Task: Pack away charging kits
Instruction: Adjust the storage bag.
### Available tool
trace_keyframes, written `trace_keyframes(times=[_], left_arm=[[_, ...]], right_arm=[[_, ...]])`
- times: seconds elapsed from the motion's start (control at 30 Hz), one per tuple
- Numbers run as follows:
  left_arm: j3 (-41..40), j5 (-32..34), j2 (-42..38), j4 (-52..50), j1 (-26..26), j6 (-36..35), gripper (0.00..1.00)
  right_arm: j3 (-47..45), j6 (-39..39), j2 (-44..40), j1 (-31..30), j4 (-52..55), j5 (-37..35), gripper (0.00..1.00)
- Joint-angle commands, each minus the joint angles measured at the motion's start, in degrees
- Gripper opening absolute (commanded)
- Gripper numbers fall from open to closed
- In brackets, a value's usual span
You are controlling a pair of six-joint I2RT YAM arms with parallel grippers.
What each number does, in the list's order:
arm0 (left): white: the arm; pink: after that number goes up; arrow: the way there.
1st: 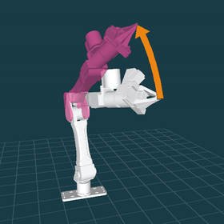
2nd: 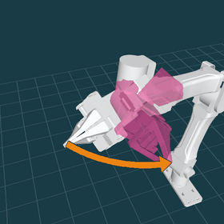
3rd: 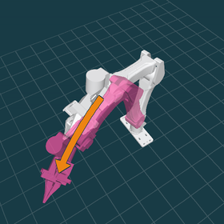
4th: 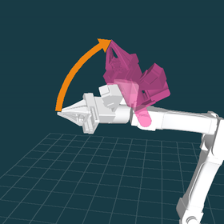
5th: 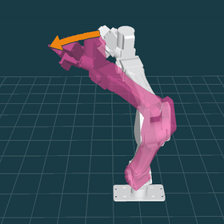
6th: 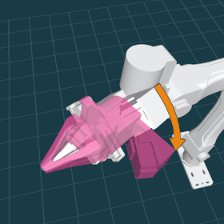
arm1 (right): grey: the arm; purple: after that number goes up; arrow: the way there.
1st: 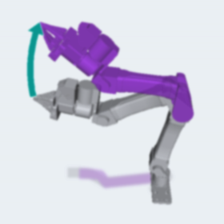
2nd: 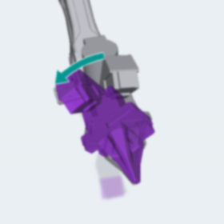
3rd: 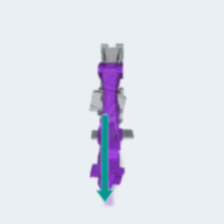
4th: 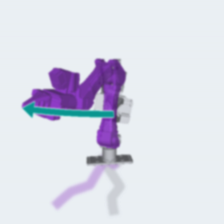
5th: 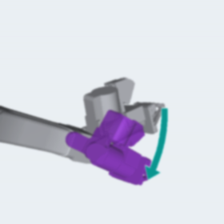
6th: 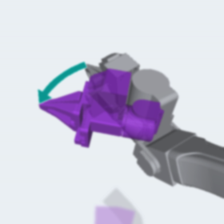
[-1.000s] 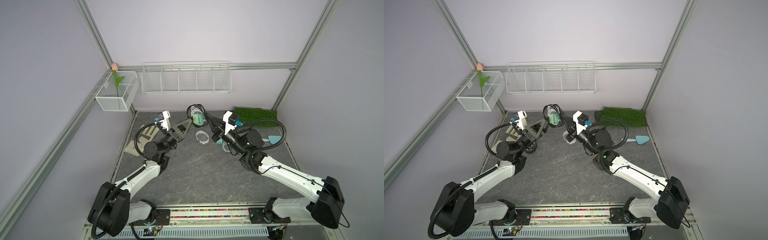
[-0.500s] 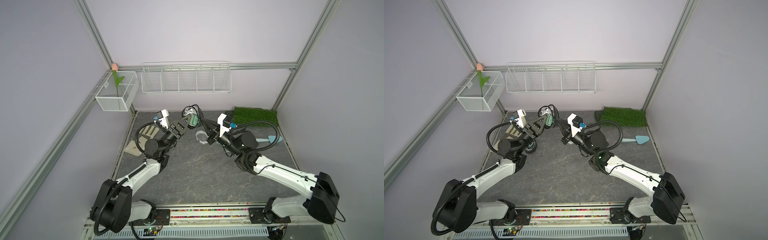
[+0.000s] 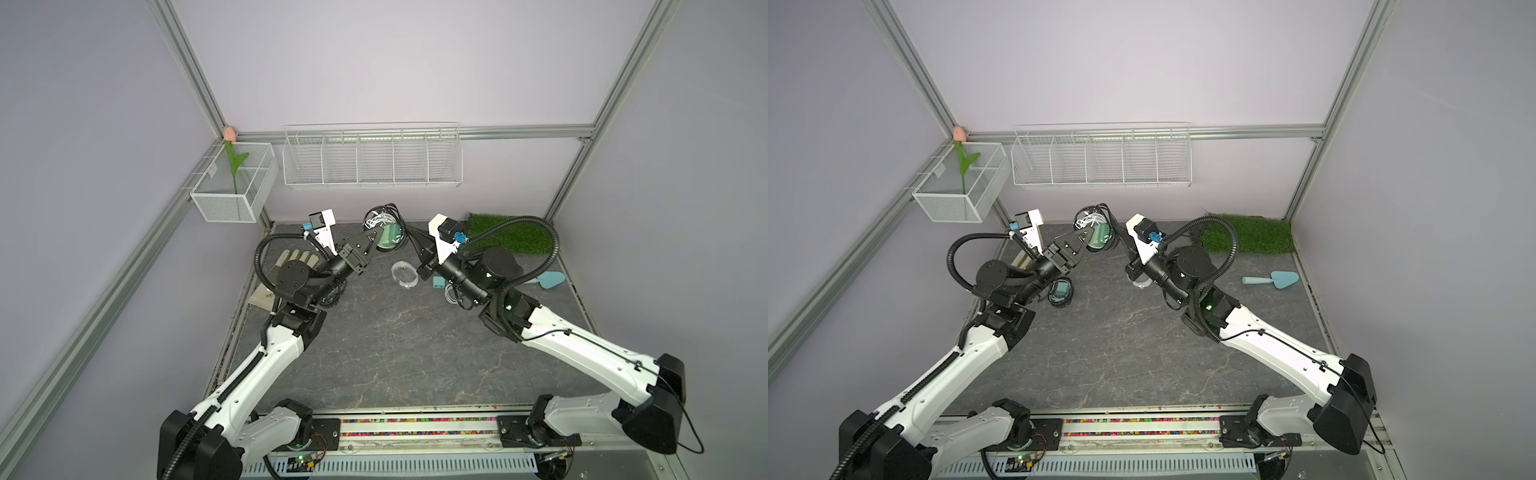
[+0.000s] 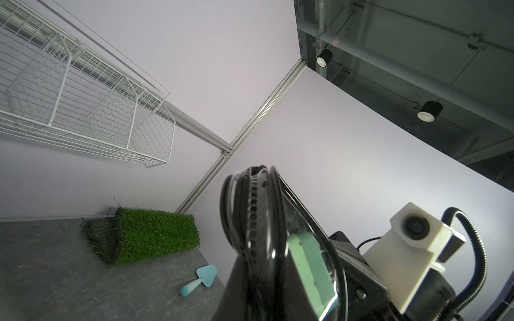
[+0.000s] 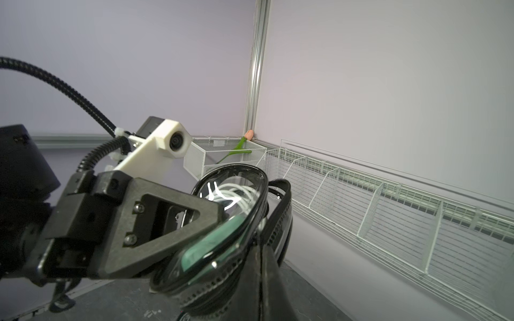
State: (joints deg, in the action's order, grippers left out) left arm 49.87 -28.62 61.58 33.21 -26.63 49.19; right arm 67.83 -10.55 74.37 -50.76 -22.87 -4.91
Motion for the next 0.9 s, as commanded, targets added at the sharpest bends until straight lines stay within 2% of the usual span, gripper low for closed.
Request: trace_keyframes(times=[0.0,0.1,0.23,0.3,0.43,0.57,0.67,0.8,0.87], left_arm=[[2.95,-11.74,-2.16,-9.46,-2.63,-7.29,0.04],[3.49,-12.19,-2.02,-9.67,-2.65,-7.76,0.06],[4.22,-13.26,-0.82,-8.81,-2.72,-7.29,0.02],[4.38,-13.14,-0.2,-10.8,-2.72,-8.4,0.03],[2.57,-13.14,0.89,-10.61,-2.72,-9.75,0.04],[1.63,-13.28,0.88,-10.48,-2.72,-11.21,0.04],[1.46,-14.66,0.74,-9.61,-2.81,-11.52,0.05],[1.28,-15.42,0.57,-10.14,-3.22,-13.33,0.05],[1.05,-16.09,0.39,-10.24,-4.13,-15.1,0.06]], right_arm=[[0.38,-8.75,-0.76,1.38,13.27,-1.46,0.06],[-1.67,-9.07,-2.8,1.39,14.55,2.59,0.06],[-2.93,-4.13,-1.9,1.02,16.88,7.2,0.08],[-3.93,-1.27,-2.07,1.24,18.69,7.09,0.2],[-10.46,2.55,-7.7,1.54,21.03,4.1,0.62],[-17.1,7.26,-17.42,2.84,22.75,1.13,0.86],[-21.01,12.86,-23.47,5.25,22.71,6.85,0.95],[-20.56,19.62,-26.9,6.2,21.89,10.68,1.0],[-20.28,24.0,-26.47,6.5,18.83,13.22,0.98]])
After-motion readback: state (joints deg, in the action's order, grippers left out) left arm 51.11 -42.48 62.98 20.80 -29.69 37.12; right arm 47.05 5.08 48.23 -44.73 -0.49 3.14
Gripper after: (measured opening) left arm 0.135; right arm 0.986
